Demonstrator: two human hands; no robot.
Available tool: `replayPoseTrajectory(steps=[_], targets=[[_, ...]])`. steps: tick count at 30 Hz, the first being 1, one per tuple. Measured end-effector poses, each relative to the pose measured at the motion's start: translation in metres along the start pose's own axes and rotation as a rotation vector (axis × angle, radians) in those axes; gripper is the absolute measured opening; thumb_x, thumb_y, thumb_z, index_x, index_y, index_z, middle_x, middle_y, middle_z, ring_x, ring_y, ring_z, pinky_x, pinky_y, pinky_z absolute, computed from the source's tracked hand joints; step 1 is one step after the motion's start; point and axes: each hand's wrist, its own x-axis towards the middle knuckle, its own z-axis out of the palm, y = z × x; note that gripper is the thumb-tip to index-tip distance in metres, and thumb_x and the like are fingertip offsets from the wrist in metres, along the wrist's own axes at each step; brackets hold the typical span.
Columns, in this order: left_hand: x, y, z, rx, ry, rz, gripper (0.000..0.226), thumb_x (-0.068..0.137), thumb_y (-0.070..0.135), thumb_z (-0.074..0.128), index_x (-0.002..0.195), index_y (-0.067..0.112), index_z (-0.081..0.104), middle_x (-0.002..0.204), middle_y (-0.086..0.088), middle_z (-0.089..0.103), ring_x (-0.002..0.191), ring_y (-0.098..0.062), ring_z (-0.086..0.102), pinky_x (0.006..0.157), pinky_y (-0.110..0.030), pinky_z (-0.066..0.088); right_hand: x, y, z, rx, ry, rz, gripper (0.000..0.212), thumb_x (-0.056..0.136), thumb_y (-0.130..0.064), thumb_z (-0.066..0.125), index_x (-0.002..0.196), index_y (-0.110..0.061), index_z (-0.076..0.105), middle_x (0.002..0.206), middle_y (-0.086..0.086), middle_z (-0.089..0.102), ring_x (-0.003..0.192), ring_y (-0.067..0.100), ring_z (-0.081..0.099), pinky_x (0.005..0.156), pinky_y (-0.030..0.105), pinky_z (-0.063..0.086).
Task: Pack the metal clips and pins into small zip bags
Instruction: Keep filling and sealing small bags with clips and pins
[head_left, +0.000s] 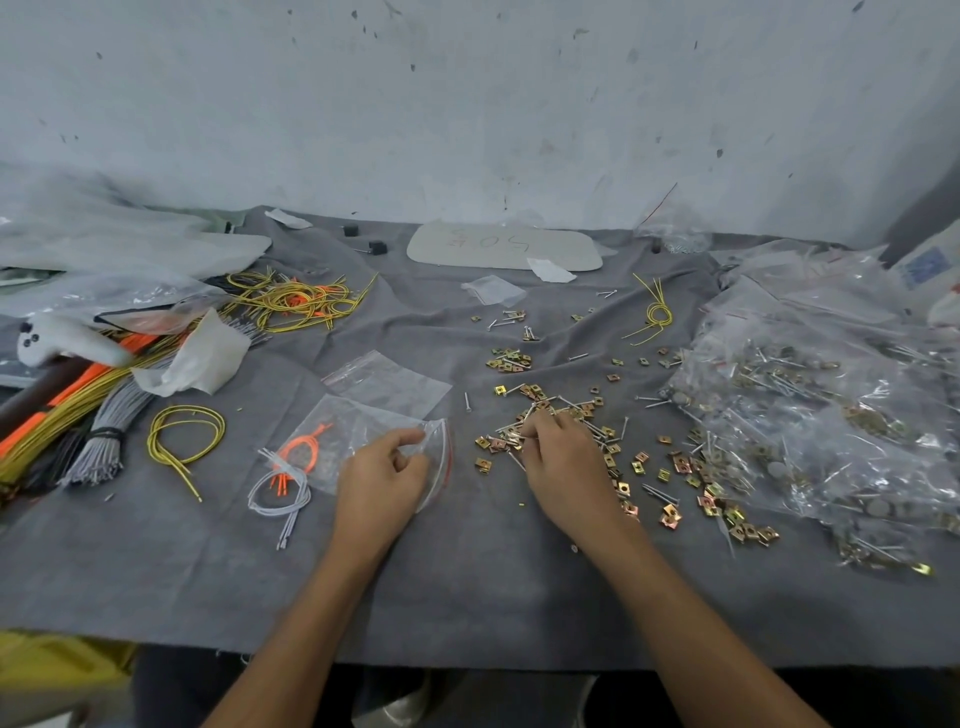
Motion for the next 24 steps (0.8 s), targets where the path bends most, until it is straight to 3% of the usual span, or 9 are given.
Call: replayPoseTrajectory(steps=[7,12,16,21,24], targets=[[0.0,0.001,0.0,-0.02,0.007,-0.005,0.029,0.086,0.01,0.066,0.111,0.021,0.074,0.051,0.007,0.049,0.053,-0.009,0.049,0.059,-0.03,0.038,-0.01,-0.028,0.006,0.299,0.138,0.003,0.006,0.094,-0.013,0.062,0.094,-0.015,0.068,0.093,0.0,0.062,0.087,0.018,0.056,0.08,0.033,0.044],[-0.001,0.0,-0.001,-0.048,0.006,-0.014,0.027,0.089,0.014,0.064,0.113,0.021,0.074,0.056,0.002,0.057,0.057,-0.014,0.054,0.065,-0.037,0.048,-0.024,-0.063,0.031,0.365,0.059,0.017,0.013,0.094,-0.018,0.061,0.101,-0.019,0.072,0.1,0.0,0.06,0.09,0.02,0.06,0.082,0.038,0.048],[-0.003,0.001,-0.002,-0.113,-0.013,-0.045,0.038,0.08,0.029,0.053,0.112,0.024,0.073,0.064,-0.006,0.065,0.062,-0.017,0.059,0.071,-0.041,0.052,-0.025,-0.057,0.033,0.426,0.082,0.032,0.014,0.093,-0.013,0.059,0.098,-0.019,0.071,0.097,-0.003,0.064,0.091,0.017,0.061,0.083,0.039,0.049],[-0.006,0.0,0.0,-0.159,-0.024,-0.055,0.038,0.077,0.031,0.049,0.106,0.03,0.073,0.064,-0.01,0.065,0.056,-0.014,0.054,0.065,-0.04,0.048,-0.025,-0.054,0.033,0.533,0.107,0.044,0.017,0.091,-0.011,0.061,0.098,-0.021,0.072,0.094,-0.007,0.067,0.087,0.011,0.062,0.082,0.037,0.052],[-0.006,0.0,-0.001,-0.153,-0.02,-0.044,0.036,0.077,0.031,0.048,0.104,0.034,0.072,0.064,-0.009,0.065,0.053,-0.011,0.052,0.06,-0.036,0.046,-0.025,-0.054,0.037,0.515,0.023,0.044,0.018,0.088,-0.017,0.062,0.101,-0.026,0.072,0.096,-0.01,0.07,0.091,0.011,0.065,0.082,0.04,0.054]])
